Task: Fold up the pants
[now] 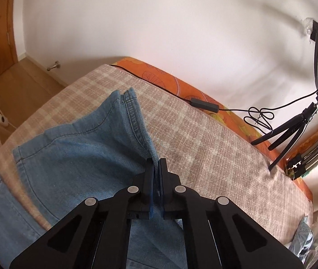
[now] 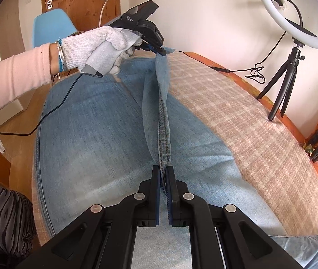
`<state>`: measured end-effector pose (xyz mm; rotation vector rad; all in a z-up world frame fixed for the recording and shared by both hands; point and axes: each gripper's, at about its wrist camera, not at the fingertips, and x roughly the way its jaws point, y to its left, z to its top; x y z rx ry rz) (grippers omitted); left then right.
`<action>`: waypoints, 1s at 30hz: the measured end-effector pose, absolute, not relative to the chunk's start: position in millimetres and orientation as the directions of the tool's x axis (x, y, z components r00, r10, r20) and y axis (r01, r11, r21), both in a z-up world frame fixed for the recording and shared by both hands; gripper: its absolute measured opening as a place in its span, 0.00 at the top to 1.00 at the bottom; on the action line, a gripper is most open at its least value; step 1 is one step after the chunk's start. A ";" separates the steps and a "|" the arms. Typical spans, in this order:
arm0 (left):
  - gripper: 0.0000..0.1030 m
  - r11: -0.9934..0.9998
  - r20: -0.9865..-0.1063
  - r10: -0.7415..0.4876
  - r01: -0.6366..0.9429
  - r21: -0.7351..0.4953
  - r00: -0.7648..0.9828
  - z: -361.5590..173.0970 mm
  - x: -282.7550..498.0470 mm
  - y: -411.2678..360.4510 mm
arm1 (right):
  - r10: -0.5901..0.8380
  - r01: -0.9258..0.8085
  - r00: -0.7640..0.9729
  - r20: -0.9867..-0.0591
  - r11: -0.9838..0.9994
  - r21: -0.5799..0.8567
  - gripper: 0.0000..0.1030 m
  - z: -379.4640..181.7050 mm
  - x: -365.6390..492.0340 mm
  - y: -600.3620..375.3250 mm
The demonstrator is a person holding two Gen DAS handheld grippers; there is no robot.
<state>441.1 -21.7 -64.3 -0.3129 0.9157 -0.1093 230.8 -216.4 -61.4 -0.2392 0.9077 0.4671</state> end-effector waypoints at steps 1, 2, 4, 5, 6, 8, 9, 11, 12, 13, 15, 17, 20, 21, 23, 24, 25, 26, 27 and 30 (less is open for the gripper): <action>0.98 0.948 -0.744 -0.232 -0.026 -0.317 0.627 -54.1 434.6 -15.7 | 0.280 -0.478 0.538 -0.795 0.878 -0.015 0.98 -54.3 230.0 -216.4; 0.98 0.948 -0.730 -0.230 -0.022 -0.318 0.643 -44.6 426.2 -10.1 | 0.273 -0.470 0.551 -0.789 0.882 -0.023 0.98 -46.5 228.1 -216.5; 0.98 0.943 -0.699 -0.239 -0.010 -0.332 0.674 -29.5 403.8 5.7 | 0.260 -0.460 0.570 -0.780 0.887 -0.041 0.98 -32.1 223.0 -215.1; 0.98 0.940 -0.688 -0.245 -0.007 -0.341 0.683 -24.3 392.0 13.9 | 0.253 -0.458 0.577 -0.777 0.887 -0.052 0.98 -25.3 218.7 -213.5; 0.98 0.937 -0.679 -0.253 0.000 -0.349 0.689 -20.2 379.3 22.0 | 0.247 -0.457 0.582 -0.775 0.888 -0.060 0.98 -19.6 214.0 -211.8; 0.98 0.933 -0.658 -0.264 0.012 -0.361 0.705 -14.6 349.6 38.5 | 0.243 -0.461 0.583 -0.776 0.885 -0.069 0.98 -9.3 202.7 -206.7; 0.98 0.931 -0.649 -0.267 0.017 -0.364 0.713 -13.3 334.6 45.7 | 0.245 -0.468 0.580 -0.777 0.881 -0.072 0.98 -6.5 194.4 -204.0; 0.98 0.918 -0.623 -0.283 0.018 -0.396 0.729 -15.2 298.6 62.9 | 0.241 -0.489 0.576 -0.782 0.867 -0.093 0.98 -3.1 176.3 -195.4; 0.98 0.913 -0.613 -0.287 0.015 -0.409 0.736 -19.1 280.0 70.0 | 0.242 -0.499 0.570 -0.785 0.861 -0.097 0.98 -2.7 166.1 -190.9; 0.98 0.909 -0.609 -0.283 0.006 -0.416 0.741 -20.4 264.4 79.1 | 0.249 -0.509 0.559 -0.791 0.856 -0.091 0.98 -3.7 156.6 -186.7; 0.98 0.897 -0.616 -0.293 -0.014 -0.442 0.731 -31.9 240.1 94.1 | 0.260 -0.527 0.523 -0.812 0.847 -0.068 0.98 -11.8 137.1 -178.8; 0.98 0.888 -0.638 -0.297 -0.042 -0.459 0.710 -50.7 220.8 107.0 | 0.254 -0.552 0.479 -0.840 0.831 -0.064 0.98 -25.4 122.9 -168.4; 0.98 0.868 -0.656 -0.308 -0.079 -0.490 0.689 -73.8 203.4 123.0 | 0.240 -0.579 0.418 -0.876 0.813 -0.054 0.98 -47.7 107.9 -153.6; 0.98 0.862 -0.660 -0.312 -0.088 -0.499 0.683 -80.2 200.7 124.6 | 0.232 -0.586 0.406 -0.884 0.809 -0.057 0.98 -53.7 105.2 -149.5; 0.98 0.849 -0.653 -0.315 -0.104 -0.519 0.689 -85.5 196.5 129.4 | 0.207 -0.599 0.389 -0.898 0.797 -0.076 0.98 -61.8 102.6 -142.1; 0.98 0.845 -0.647 -0.315 -0.105 -0.524 0.695 -86.6 194.5 129.7 | 0.204 -0.605 0.366 -0.908 0.794 -0.066 0.96 -64.6 103.8 -140.2; 0.98 0.845 -0.639 -0.310 -0.104 -0.525 0.704 -86.3 192.2 130.5 | 0.204 -0.605 0.352 -0.914 0.794 -0.056 0.95 -65.3 105.6 -139.9; 0.97 0.846 -0.632 -0.306 -0.101 -0.523 0.712 -86.6 189.2 131.3 | 0.203 -0.602 0.346 -0.916 0.797 -0.051 0.93 -64.1 108.2 -140.3; 0.97 0.844 -0.625 -0.308 -0.097 -0.527 0.717 -86.3 188.7 131.3 | 0.204 -0.599 0.338 -0.919 0.799 -0.043 0.89 -61.5 110.7 -140.2; 0.87 0.830 -0.613 -0.315 -0.103 -0.549 0.724 -88.3 185.5 140.6 | 0.232 -0.595 0.342 -0.910 0.804 -0.019 0.74 -44.0 114.0 -134.4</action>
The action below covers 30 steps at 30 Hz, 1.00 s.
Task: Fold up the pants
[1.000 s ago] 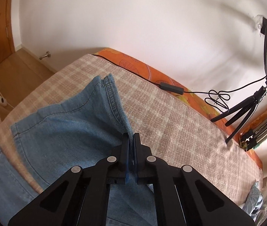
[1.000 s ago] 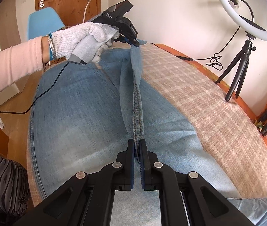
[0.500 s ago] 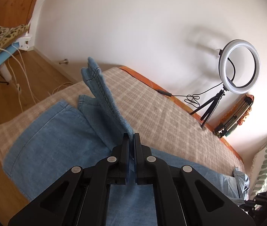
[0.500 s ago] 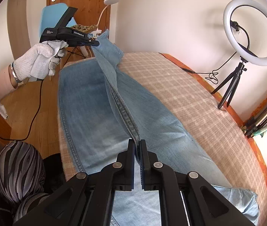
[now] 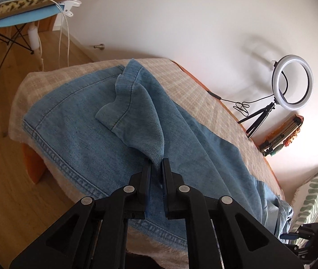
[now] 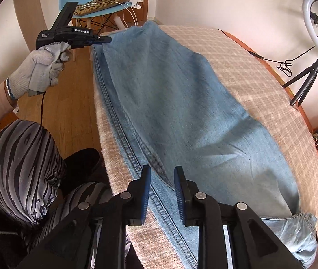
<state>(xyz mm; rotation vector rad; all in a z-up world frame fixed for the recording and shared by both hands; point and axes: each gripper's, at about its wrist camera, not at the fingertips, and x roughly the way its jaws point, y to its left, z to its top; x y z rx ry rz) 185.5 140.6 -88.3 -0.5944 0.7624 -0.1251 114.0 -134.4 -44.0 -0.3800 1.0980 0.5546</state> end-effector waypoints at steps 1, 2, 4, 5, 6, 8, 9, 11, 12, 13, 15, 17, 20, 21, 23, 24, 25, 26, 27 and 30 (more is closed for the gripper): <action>0.85 0.818 -0.597 -0.315 -0.108 -0.565 0.737 -88.3 182.3 146.9 | 0.253 -0.599 0.345 -0.904 0.801 -0.004 0.74 -36.6 117.2 -132.9; 0.84 0.811 -0.588 -0.308 -0.116 -0.573 0.748 -86.4 181.6 151.0 | 0.275 -0.605 0.349 -0.896 0.796 0.009 0.73 -28.3 120.5 -128.2; 0.82 0.814 -0.576 -0.266 -0.139 -0.564 0.773 -84.3 176.1 161.1 | 0.307 -0.614 0.370 -0.877 0.789 0.017 0.68 -13.2 129.9 -121.4; 0.81 0.828 -0.583 -0.235 -0.153 -0.539 0.777 -83.4 175.2 165.5 | 0.314 -0.616 0.384 -0.869 0.788 0.013 0.67 -7.1 136.3 -117.6; 0.78 0.845 -0.597 -0.206 -0.166 -0.508 0.776 -82.8 177.3 168.2 | 0.318 -0.617 0.398 -0.860 0.787 0.006 0.67 -2.3 146.5 -112.0; 0.73 0.869 -0.628 -0.177 -0.180 -0.461 0.758 -85.8 184.8 175.6 | 0.341 -0.620 0.418 -0.842 0.785 0.011 0.67 4.7 165.8 -101.9; 0.71 0.879 -0.645 -0.166 -0.185 -0.440 0.746 -87.7 191.4 178.2 | 0.353 -0.620 0.426 -0.833 0.785 0.015 0.67 7.2 175.0 -97.2; 0.70 0.892 -0.667 -0.156 -0.186 -0.411 0.729 -91.4 204.0 183.8 | 0.378 -0.617 0.439 -0.815 0.786 0.032 0.67 10.5 197.8 -87.1; 0.66 0.896 -0.674 -0.153 -0.186 -0.402 0.722 -92.3 210.7 184.9 | 0.394 -0.616 0.440 -0.807 0.787 0.048 0.67 11.3 208.4 -82.2; 0.59 0.898 -0.679 -0.155 -0.185 -0.400 0.718 -93.4 217.3 184.5 | 0.406 -0.614 0.442 -0.800 0.787 0.060 0.67 11.6 218.5 -77.2; 0.53 0.897 -0.682 -0.174 -0.171 -0.407 0.711 -96.4 228.5 183.3 | 0.422 -0.613 0.447 -0.789 0.787 0.074 0.66 12.3 239.6 -65.4; 0.51 0.908 -0.692 -0.180 -0.154 -0.391 0.699 -99.7 237.6 177.4 | 0.426 -0.607 0.460 -0.779 0.791 0.073 0.65 11.2 262.8 -54.0; 0.50 0.919 -0.709 -0.171 -0.150 -0.366 0.684 -107.6 246.9 165.4 | 0.447 -0.592 0.459 -0.768 0.798 0.111 0.64 7.9 296.7 -39.4; 0.50 0.923 -0.703 -0.152 -0.155 -0.352 0.694 -108.2 247.0 162.5 | 0.451 -0.582 0.459 -0.765 0.803 0.125 0.64 5.9 308.8 -34.9; 0.51 0.941 -0.695 -0.117 -0.144 -0.306 0.710 -109.8 247.8 155.0 | 0.453 -0.568 0.458 -0.765 0.811 0.139 0.64 0.3 330.6 -24.8; 0.60 0.949 -0.690 -0.096 -0.144 -0.281 0.717 -110.3 247.6 152.3 | 0.453 -0.565 0.458 -0.765 0.813 0.142 0.64 -2.2 339.7 -19.9; 0.77 0.953 -0.689 -0.083 -0.145 -0.267 0.720 -111.0 247.7 151.4 | 0.452 -0.564 0.458 -0.766 0.814 0.143 0.64 -5.5 347.5 -14.2; 0.77 0.950 -0.685 -0.098 -0.137 -0.281 0.722 -111.7 247.5 152.9 | 0.454 -0.563 0.454 -0.766 0.813 0.148 0.64 -8.6 357.0 -8.9; 0.80 0.943 -0.677 -0.111 -0.139 -0.303 0.728 -111.2 245.9 156.2 | 0.459 -0.562 0.448 -0.767 0.812 0.158 0.64 -12.6 365.7 -3.9; 0.83 0.919 -0.648 -0.133 -0.151 -0.364 0.750 -106.3 235.8 170.9 | 0.484 -0.568 0.425 -0.765 0.800 0.190 0.64 -24.0 388.2 11.3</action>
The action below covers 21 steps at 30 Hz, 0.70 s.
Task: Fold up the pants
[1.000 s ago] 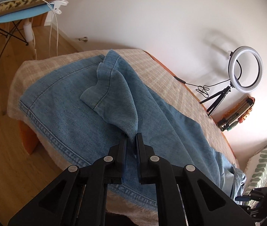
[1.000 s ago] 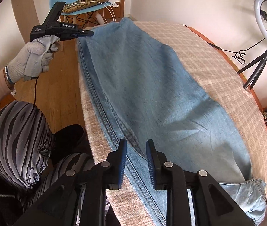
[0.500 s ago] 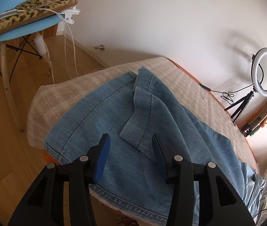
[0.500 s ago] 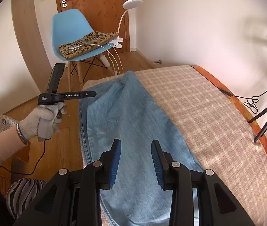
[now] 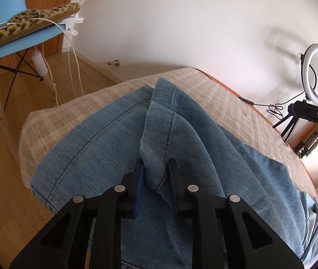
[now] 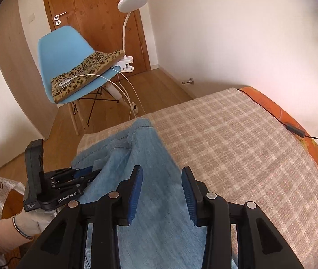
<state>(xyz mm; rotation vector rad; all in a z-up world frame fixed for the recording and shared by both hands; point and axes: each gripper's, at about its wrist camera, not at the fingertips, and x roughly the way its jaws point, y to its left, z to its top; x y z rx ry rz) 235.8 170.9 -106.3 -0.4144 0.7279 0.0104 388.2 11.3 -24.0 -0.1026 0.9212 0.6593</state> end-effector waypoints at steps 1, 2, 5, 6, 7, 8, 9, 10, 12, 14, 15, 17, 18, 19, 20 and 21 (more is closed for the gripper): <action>0.83 0.914 -0.635 -0.128 -0.158 -0.374 0.762 -103.0 230.8 176.4 | 0.490 -0.570 0.414 -0.767 0.796 0.201 0.64 -29.0 395.5 16.6; 0.83 0.910 -0.624 -0.121 -0.166 -0.380 0.772 -100.1 224.6 182.9 | 0.496 -0.571 0.401 -0.770 0.793 0.214 0.63 -35.0 404.3 22.9; 0.83 0.896 -0.603 -0.085 -0.203 -0.394 0.794 -96.4 206.9 203.1 | 0.528 -0.578 0.340 -0.778 0.770 0.270 0.60 -54.4 431.9 42.1; 0.83 0.891 -0.603 -0.085 -0.210 -0.402 0.793 -97.4 204.2 208.2 | 0.531 -0.578 0.327 -0.782 0.767 0.279 0.59 -61.5 440.7 49.6; 0.83 0.887 -0.607 -0.096 -0.210 -0.412 0.789 -99.8 203.3 213.4 | 0.530 -0.578 0.318 -0.786 0.765 0.283 0.59 -68.7 449.3 57.4; 0.83 0.884 -0.613 -0.100 -0.213 -0.417 0.784 -102.5 203.8 217.4 | 0.529 -0.577 0.313 -0.789 0.766 0.284 0.59 -76.0 458.0 65.0; 0.83 0.883 -0.617 -0.101 -0.215 -0.416 0.780 -104.5 204.2 219.6 | 0.530 -0.573 0.306 -0.791 0.766 0.292 0.59 -83.2 466.7 72.3; 0.83 0.884 -0.621 -0.104 -0.214 -0.415 0.777 -105.9 204.8 220.5 | 0.536 -0.569 0.295 -0.791 0.764 0.305 0.59 -89.6 474.4 79.3; 0.83 0.885 -0.616 -0.107 -0.207 -0.417 0.781 -106.1 203.5 221.3 | 0.545 -0.564 0.273 -0.792 0.758 0.328 0.59 -103.4 488.7 92.7; 0.83 0.891 -0.606 -0.102 -0.199 -0.408 0.789 -102.6 200.3 219.4 | 0.549 -0.562 0.248 -0.798 0.753 0.343 0.59 -115.3 502.0 105.5; 0.83 0.898 -0.603 -0.096 -0.193 -0.396 0.792 -100.5 199.0 218.3 | 0.543 -0.562 0.242 -0.804 0.754 0.341 0.59 -120.5 507.1 111.7; 0.83 0.905 -0.597 -0.096 -0.180 -0.385 0.796 -97.0 197.6 215.3 | 0.541 -0.560 0.228 -0.810 0.753 0.346 0.59 -128.4 516.9 121.8; 0.83 0.907 -0.597 -0.097 -0.177 -0.383 0.796 -96.6 197.7 215.6 | 0.546 -0.561 0.223 -0.808 0.749 0.351 0.59 -130.7 519.7 125.8; 0.83 0.908 -0.600 -0.100 -0.174 -0.381 0.794 -97.0 198.2 216.4 | 0.553 -0.563 0.217 -0.804 0.744 0.360 0.59 -132.8 522.1 128.8; 0.83 0.907 -0.603 -0.104 -0.173 -0.384 0.791 -98.6 198.3 217.4 | 0.564 -0.566 0.206 -0.800 0.736 0.373 0.59 -134.5 523.2 131.4; 0.83 0.905 -0.607 -0.110 -0.173 -0.388 0.787 -100.4 199.4 218.7 | 0.574 -0.570 0.196 -0.795 0.726 0.385 0.62 -135.9 523.7 134.5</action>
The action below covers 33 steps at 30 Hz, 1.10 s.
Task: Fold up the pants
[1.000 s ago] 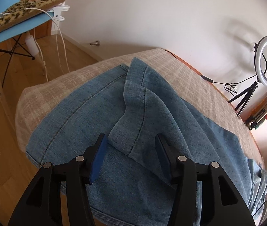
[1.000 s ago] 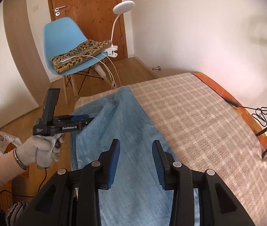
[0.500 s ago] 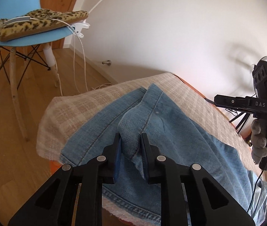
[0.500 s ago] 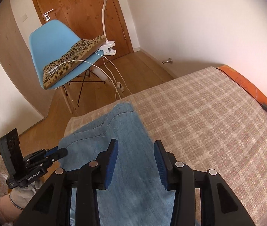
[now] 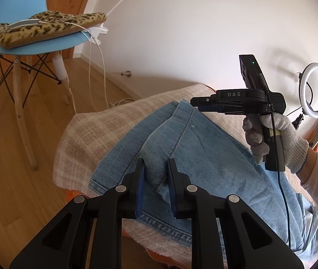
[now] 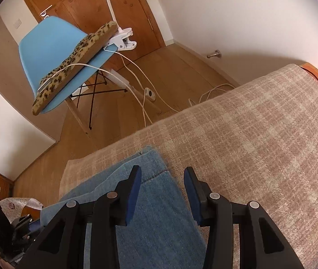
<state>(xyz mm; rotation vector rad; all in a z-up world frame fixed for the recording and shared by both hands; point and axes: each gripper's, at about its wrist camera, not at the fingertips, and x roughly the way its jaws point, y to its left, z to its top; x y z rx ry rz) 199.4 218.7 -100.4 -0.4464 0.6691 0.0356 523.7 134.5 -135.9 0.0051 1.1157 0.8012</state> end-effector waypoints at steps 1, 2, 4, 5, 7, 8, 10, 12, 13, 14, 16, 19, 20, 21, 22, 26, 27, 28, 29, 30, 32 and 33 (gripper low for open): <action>0.83 0.904 -0.611 -0.113 -0.174 -0.391 0.783 -102.7 199.9 219.7 | 0.581 -0.577 0.186 -0.792 0.717 0.390 0.67 -136.9 524.1 138.1; 0.83 0.904 -0.615 -0.114 -0.175 -0.391 0.780 -104.4 200.7 220.2 | 0.575 -0.589 0.188 -0.797 0.715 0.376 0.70 -137.9 523.2 142.3; 0.83 0.905 -0.617 -0.114 -0.175 -0.388 0.779 -106.6 200.0 220.0 | 0.537 -0.608 0.223 -0.814 0.729 0.314 0.89 -137.8 520.8 149.4; 0.83 0.905 -0.617 -0.114 -0.174 -0.388 0.779 -107.3 199.6 219.6 | 0.526 -0.613 0.237 -0.817 0.733 0.294 0.93 -136.5 519.4 151.6; 0.83 0.902 -0.611 -0.118 -0.174 -0.396 0.783 -107.0 197.9 220.0 | 0.526 -0.620 0.258 -0.810 0.734 0.279 0.98 -132.9 516.4 151.2; 0.83 0.898 -0.607 -0.123 -0.173 -0.404 0.785 -106.5 197.1 221.0 | 0.534 -0.624 0.265 -0.803 0.730 0.279 0.99 -129.1 514.0 149.8; 0.83 0.893 -0.594 -0.128 -0.169 -0.417 0.794 -103.0 194.9 224.5 | 0.539 -0.635 0.293 -0.790 0.727 0.261 0.99 -119.0 508.7 147.9; 0.84 0.883 -0.578 -0.131 -0.170 -0.438 0.806 -97.9 192.1 231.3 | 0.539 -0.640 0.324 -0.778 0.730 0.239 0.99 -106.6 505.5 147.1; 0.84 0.879 -0.570 -0.134 -0.168 -0.446 0.811 -94.9 189.7 234.1 | 0.544 -0.641 0.333 -0.770 0.730 0.238 1.00 -100.6 505.0 146.9; 0.84 0.877 -0.565 -0.133 -0.170 -0.450 0.814 -92.0 188.2 237.2 | 0.551 -0.644 0.340 -0.762 0.727 0.239 1.00 -94.8 504.5 147.9; 0.84 0.880 -0.564 -0.128 -0.169 -0.444 0.816 -87.8 188.1 241.7 | 0.561 -0.656 0.354 -0.749 0.719 0.229 1.00 -84.6 504.2 153.2; 0.84 0.890 -0.580 -0.112 -0.178 -0.420 0.807 -87.6 192.3 246.8 | 0.541 -0.664 0.362 -0.759 0.721 0.198 1.00 -83.1 507.5 167.0; 0.84 0.890 -0.588 -0.113 -0.182 -0.419 0.801 -89.8 194.2 248.2 | 0.525 -0.663 0.368 -0.768 0.727 0.179 1.00 -86.0 508.8 172.4; 0.84 0.888 -0.594 -0.117 -0.185 -0.422 0.796 -92.4 195.7 249.5 | 0.512 -0.661 0.367 -0.777 0.731 0.169 1.00 -90.3 510.0 177.0; 0.84 0.889 -0.604 -0.118 -0.187 -0.418 0.789 -95.1 197.0 249.3 | 0.500 -0.658 0.364 -0.786 0.735 0.163 1.00 -95.3 511.1 180.5; 0.84 0.906 -0.633 -0.101 -0.191 -0.377 0.768 -104.4 198.7 246.2 | 0.474 -0.652 0.355 -0.806 0.744 0.150 1.00 -114.7 513.4 184.4; 0.84 0.908 -0.637 -0.099 -0.192 -0.372 0.764 -106.0 199.4 246.1 | 0.471 -0.648 0.353 -0.808 0.746 0.152 1.00 -118.7 514.3 185.2; 0.84 0.910 -0.642 -0.097 -0.194 -0.367 0.761 -107.7 200.2 246.1 | 0.470 -0.644 0.349 -0.811 0.749 0.156 1.00 -122.4 515.3 186.2; 0.83 0.913 -0.647 -0.093 -0.194 -0.359 0.757 -109.2 200.9 245.8 | 0.464 -0.642 0.348 -0.815 0.752 0.154 1.00 -126.4 515.5 185.1; 0.83 0.917 -0.654 -0.086 -0.196 -0.347 0.751 -110.7 202.7 245.0 | 0.456 -0.638 0.348 -0.819 0.755 0.149 1.00 -130.2 515.8 185.3; 0.82 0.927 -0.666 -0.064 -0.203 -0.316 0.743 -112.4 204.5 242.7 | 0.449 -0.635 0.345 -0.824 0.758 0.147 0.99 -135.5 516.0 184.2; 0.79 0.932 -0.670 -0.046 -0.209 -0.296 0.741 -111.9 204.3 241.3 | 0.449 -0.632 0.346 -0.824 0.760 0.148 0.99 -136.4 516.1 183.1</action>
